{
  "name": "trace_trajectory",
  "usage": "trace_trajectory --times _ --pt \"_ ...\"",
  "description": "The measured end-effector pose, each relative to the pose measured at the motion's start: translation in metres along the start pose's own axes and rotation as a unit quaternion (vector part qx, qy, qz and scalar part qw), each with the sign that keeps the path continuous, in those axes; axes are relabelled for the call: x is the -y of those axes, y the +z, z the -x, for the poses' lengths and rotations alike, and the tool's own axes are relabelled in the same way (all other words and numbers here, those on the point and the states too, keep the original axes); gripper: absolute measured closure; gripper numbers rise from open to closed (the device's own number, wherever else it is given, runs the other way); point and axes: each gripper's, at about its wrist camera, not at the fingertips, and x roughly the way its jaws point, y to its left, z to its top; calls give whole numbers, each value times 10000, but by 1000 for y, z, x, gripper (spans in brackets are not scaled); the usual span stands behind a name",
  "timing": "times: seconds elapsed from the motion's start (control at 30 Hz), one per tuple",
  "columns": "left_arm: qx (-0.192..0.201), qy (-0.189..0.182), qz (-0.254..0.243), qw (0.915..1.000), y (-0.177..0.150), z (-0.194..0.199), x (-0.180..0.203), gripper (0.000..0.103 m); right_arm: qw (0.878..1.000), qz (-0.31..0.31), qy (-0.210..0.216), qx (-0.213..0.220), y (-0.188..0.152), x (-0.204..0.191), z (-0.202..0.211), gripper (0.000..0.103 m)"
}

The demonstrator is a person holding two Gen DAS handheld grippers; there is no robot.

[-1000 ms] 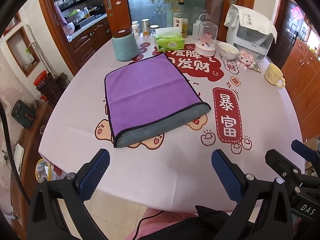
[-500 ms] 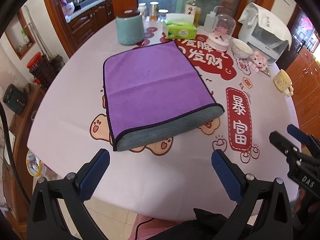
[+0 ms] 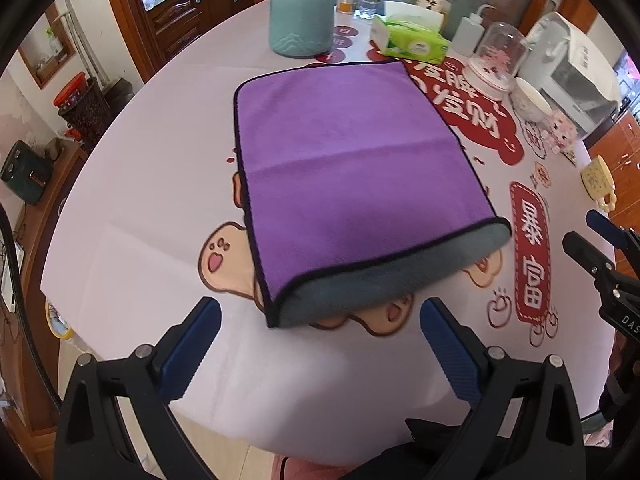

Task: Fold towel

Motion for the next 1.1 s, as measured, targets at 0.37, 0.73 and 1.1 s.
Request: trace_trajectory --times 0.37,0.73,1.1 --pt "-465 -234 162 9985 12 -43 -29 4 9973 603 246 -332 6 7 -60 24" --pt "-871 -581 496 9933 13 -74 -46 12 9924 645 344 -987 -9 22 -108 34" --pt "-1109 -741 558 9895 10 -87 -50 41 9881 570 640 -1280 -18 25 -130 43"
